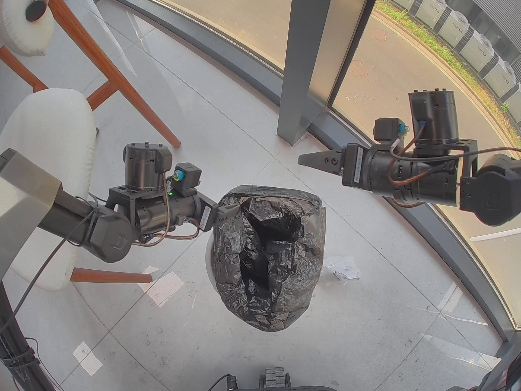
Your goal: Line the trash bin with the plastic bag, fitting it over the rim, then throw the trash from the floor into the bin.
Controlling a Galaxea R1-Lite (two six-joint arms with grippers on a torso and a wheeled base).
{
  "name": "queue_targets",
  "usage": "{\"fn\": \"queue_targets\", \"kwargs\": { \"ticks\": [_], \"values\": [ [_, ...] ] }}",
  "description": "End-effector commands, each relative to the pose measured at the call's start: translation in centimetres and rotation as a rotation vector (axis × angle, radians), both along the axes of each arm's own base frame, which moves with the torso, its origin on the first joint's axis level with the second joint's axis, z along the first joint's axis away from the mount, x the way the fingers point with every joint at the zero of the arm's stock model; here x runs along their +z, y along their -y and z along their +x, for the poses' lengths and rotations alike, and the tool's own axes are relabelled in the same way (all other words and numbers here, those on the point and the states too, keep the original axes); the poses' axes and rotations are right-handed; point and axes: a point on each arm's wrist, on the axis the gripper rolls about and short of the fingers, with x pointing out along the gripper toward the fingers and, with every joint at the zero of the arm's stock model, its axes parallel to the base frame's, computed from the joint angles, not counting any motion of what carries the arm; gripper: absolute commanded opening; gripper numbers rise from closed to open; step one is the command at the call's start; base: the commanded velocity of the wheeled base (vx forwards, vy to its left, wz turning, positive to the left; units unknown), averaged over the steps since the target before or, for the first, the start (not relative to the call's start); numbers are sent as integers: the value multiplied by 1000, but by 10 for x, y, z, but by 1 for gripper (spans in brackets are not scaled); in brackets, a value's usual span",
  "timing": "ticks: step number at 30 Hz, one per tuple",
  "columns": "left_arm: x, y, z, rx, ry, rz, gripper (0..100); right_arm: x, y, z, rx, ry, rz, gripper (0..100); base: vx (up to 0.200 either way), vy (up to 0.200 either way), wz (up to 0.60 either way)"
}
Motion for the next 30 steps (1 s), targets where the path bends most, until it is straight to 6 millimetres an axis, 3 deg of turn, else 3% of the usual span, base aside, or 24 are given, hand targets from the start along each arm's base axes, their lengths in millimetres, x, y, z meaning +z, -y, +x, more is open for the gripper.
{"fn": "queue_targets", "kwargs": {
  "ticks": [1,3,10,16,21,30],
  "values": [
    [-7,-13,-10,-20,-51,-6,100,7,17,-21,-8,12,9,100,0,0,0],
    [9,-7,-22,-44,-43,-44,100,6,18,-23,-8,8,7,100,0,0,0],
    [35,23,-70,-105,-198,-144,100,4,18,-22,-9,4,2,100,0,0,0],
    [18,31,-78,-83,-317,-184,100,6,16,-22,-8,11,2,100,0,0,0],
    [-4,34,-74,-68,-381,-142,100,5,16,-22,-7,11,0,100,0,0,0],
    [-22,38,-65,-50,-427,-110,100,4,19,-22,-18,5,-3,100,0,0,0]
  ]
}}
